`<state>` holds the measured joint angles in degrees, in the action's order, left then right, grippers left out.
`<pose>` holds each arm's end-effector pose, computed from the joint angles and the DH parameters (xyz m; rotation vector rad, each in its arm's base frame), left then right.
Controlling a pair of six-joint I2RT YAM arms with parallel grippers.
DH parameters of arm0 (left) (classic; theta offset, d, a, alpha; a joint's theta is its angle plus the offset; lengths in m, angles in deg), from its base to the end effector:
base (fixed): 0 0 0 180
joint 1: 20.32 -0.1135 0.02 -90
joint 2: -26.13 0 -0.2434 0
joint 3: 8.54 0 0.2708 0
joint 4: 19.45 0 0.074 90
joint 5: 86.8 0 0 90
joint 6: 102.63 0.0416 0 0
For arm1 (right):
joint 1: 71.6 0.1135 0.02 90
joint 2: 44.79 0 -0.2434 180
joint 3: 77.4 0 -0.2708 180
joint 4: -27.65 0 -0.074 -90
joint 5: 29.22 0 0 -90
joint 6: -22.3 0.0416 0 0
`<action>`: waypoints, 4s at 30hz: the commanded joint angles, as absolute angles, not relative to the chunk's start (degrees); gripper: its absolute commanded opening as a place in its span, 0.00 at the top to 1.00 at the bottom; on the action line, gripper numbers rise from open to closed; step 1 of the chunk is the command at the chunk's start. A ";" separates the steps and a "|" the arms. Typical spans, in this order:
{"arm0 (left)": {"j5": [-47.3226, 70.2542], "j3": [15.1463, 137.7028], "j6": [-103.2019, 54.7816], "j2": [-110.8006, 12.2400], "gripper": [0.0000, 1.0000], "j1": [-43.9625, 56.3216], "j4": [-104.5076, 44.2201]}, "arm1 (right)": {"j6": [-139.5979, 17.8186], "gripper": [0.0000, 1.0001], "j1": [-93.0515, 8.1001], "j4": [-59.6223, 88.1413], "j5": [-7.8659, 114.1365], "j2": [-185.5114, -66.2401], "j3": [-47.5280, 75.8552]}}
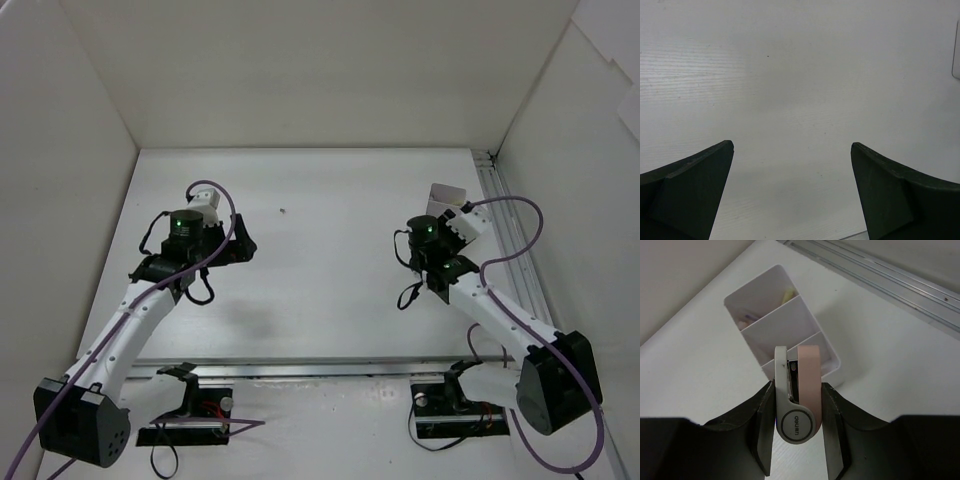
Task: Sort the stationery into containers
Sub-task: Place the stapler in the storage box, then reset both arms
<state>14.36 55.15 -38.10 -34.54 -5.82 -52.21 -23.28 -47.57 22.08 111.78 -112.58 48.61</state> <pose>0.2602 -0.0756 0.2830 -0.0837 2.1390 -0.6202 0.2739 0.0867 0.2410 0.8598 1.5598 0.0069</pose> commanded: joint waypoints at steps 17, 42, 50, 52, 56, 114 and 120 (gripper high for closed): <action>13.49 58.48 -36.80 -32.76 0.00 -5.82 -51.67 | 3.21 0.91 -53.67 15.21 111.76 -129.26 37.41; 12.35 59.45 -36.19 -33.02 0.00 -5.82 -52.81 | 8.76 0.77 -57.01 15.21 113.25 -134.53 37.50; 12.17 59.45 -36.62 -33.37 0.00 -5.82 -52.90 | 13.58 0.72 -57.63 15.21 111.58 -136.46 36.80; 12.26 59.54 -36.71 -33.55 0.00 -5.82 -52.90 | 14.12 0.69 -57.54 15.21 111.40 -136.99 36.27; 12.26 59.45 -36.89 -33.38 0.00 -5.82 -53.25 | 15.70 0.65 -57.54 15.21 111.14 -137.61 35.92; -4.79 56.29 -38.73 -13.87 0.00 -4.76 -60.99 | -52.06 0.02 -45.76 16.87 68.60 -101.84 39.26; -4.09 56.29 -38.82 -13.43 0.00 -4.76 -60.64 | -52.76 0.02 -45.76 18.19 69.21 -99.02 40.84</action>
<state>-3.93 55.56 -38.37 -13.25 -5.21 -62.49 -51.37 -46.00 15.81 69.70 -101.15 41.22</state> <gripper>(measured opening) 0.996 0.979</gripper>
